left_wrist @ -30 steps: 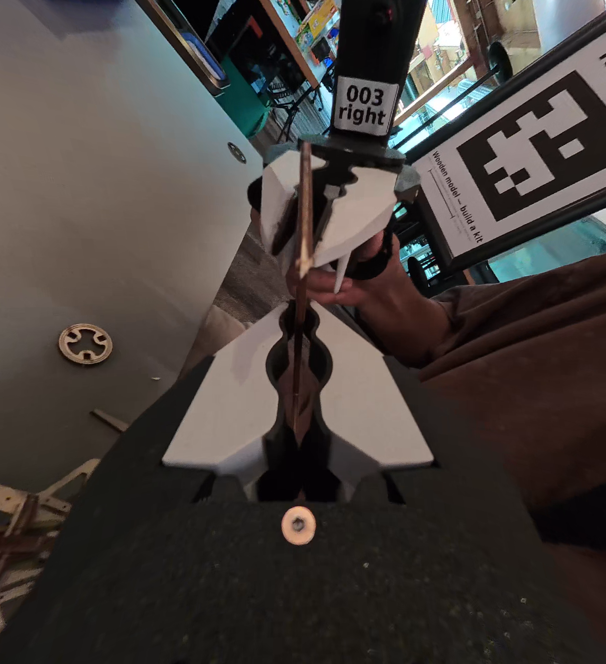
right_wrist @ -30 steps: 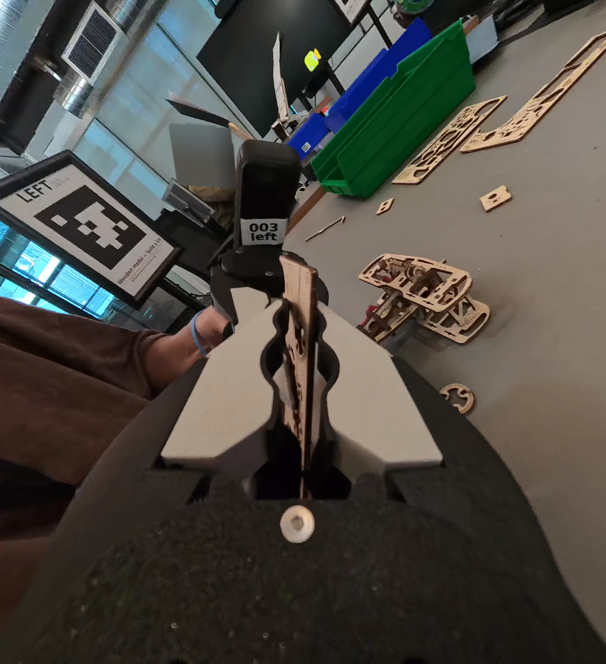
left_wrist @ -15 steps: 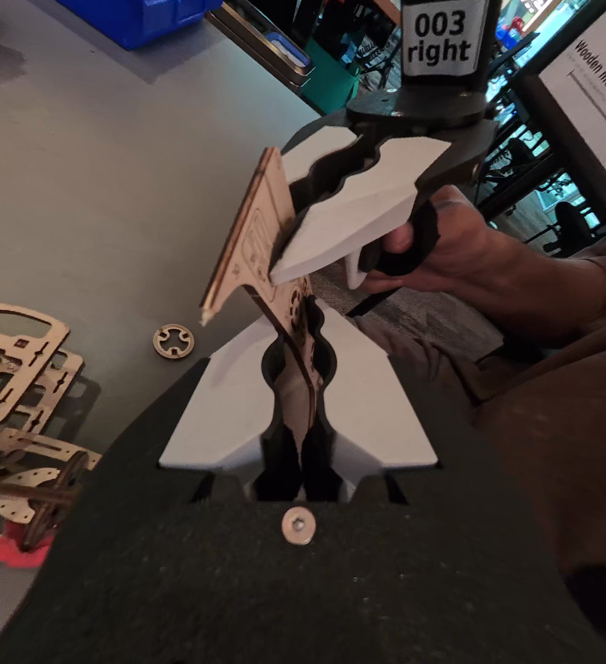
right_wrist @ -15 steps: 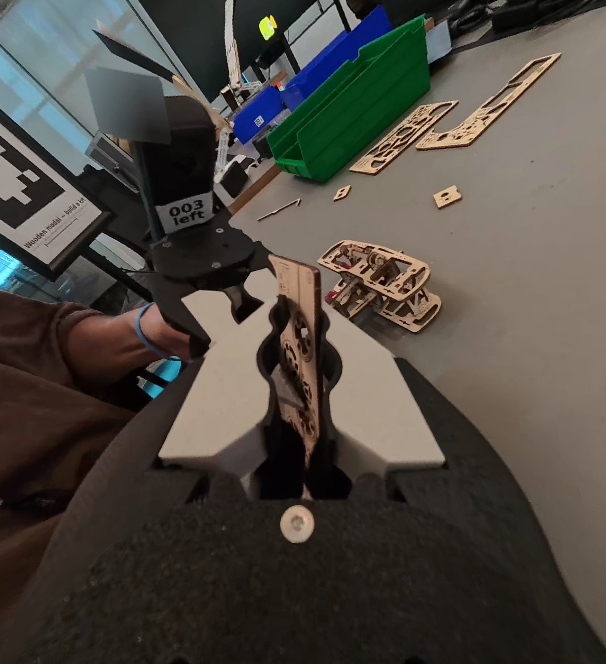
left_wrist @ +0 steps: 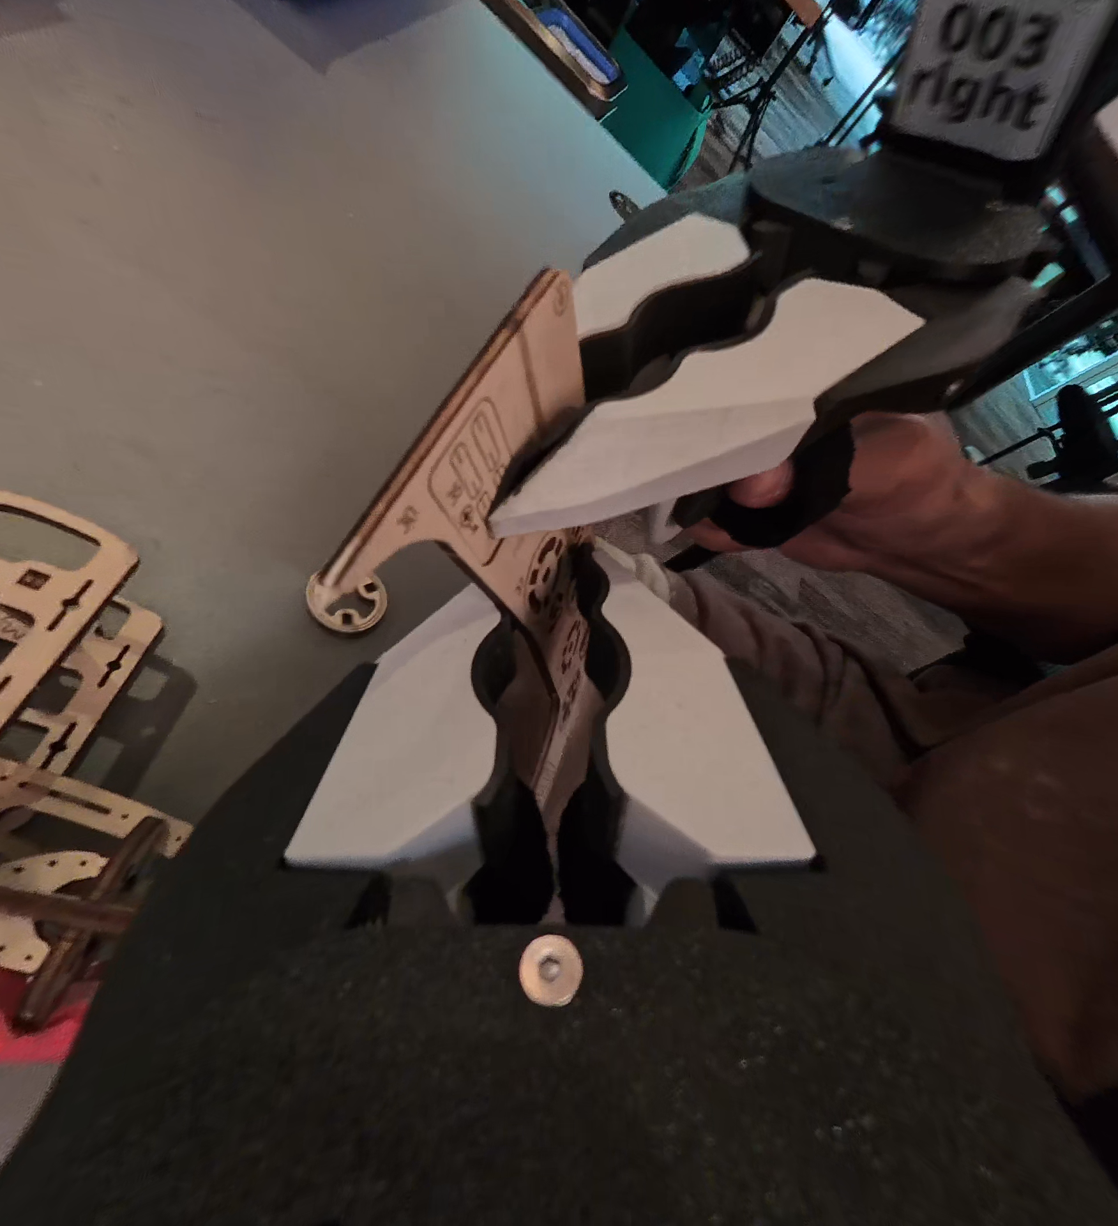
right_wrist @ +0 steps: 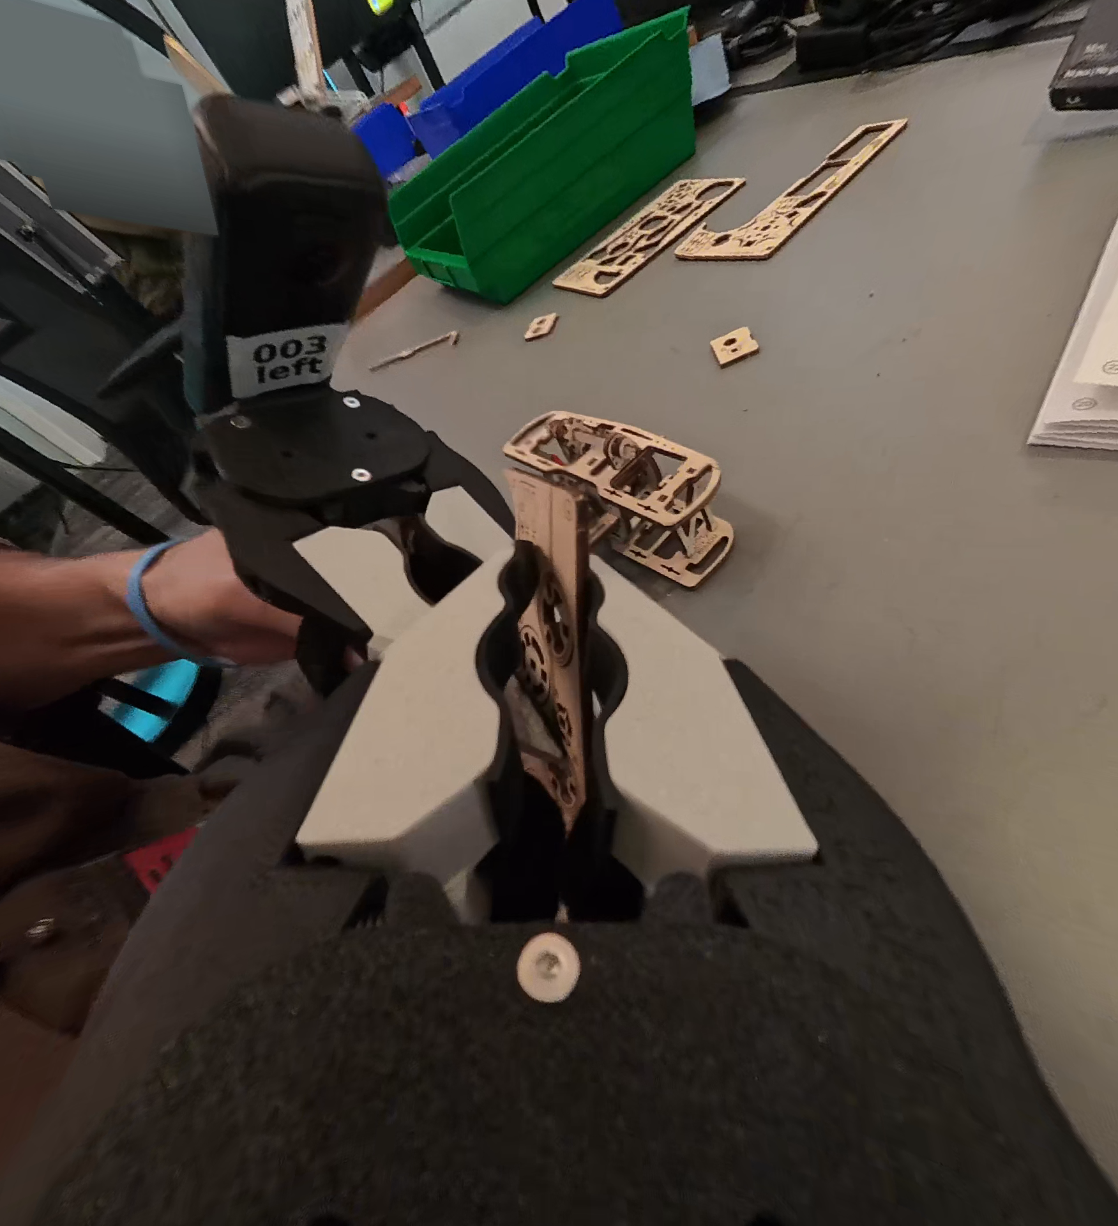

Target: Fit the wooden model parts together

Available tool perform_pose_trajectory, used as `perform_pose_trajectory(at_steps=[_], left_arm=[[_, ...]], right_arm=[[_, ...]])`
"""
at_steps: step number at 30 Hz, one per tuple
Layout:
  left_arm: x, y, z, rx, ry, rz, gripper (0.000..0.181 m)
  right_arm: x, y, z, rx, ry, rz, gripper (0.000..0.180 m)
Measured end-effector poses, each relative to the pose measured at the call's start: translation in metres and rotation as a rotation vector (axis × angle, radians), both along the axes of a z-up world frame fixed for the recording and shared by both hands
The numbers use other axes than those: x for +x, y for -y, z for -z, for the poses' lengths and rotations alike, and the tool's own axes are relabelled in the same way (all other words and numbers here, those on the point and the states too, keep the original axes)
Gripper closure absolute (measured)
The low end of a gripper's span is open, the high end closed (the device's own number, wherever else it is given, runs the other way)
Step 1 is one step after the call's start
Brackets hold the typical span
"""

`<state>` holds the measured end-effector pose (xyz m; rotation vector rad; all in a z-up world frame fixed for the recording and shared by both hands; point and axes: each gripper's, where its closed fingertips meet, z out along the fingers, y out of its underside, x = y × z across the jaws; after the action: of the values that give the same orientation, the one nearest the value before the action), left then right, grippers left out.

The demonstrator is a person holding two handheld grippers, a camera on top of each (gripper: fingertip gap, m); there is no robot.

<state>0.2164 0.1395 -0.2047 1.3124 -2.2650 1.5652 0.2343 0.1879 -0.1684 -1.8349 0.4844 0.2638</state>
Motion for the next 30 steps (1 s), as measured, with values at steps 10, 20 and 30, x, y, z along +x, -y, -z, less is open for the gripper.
perform_pose_trajectory(at_steps=[10, 20, 30], left_arm=[[0.006, 0.007, 0.023, 0.049, -0.044, -0.020, 0.158], [0.021, 0.005, -0.012, -0.152, -0.037, 0.009, 0.164], [0.014, 0.026, -0.004, -0.226, -0.094, -0.053, 0.179]], right_arm=[[0.009, 0.006, 0.021, -0.100, -0.005, 0.079, 0.170], [0.011, 0.035, 0.011, 0.010, -0.293, -0.204, 0.178], [0.009, 0.040, 0.006, 0.157, -0.467, -0.222, 0.168]])
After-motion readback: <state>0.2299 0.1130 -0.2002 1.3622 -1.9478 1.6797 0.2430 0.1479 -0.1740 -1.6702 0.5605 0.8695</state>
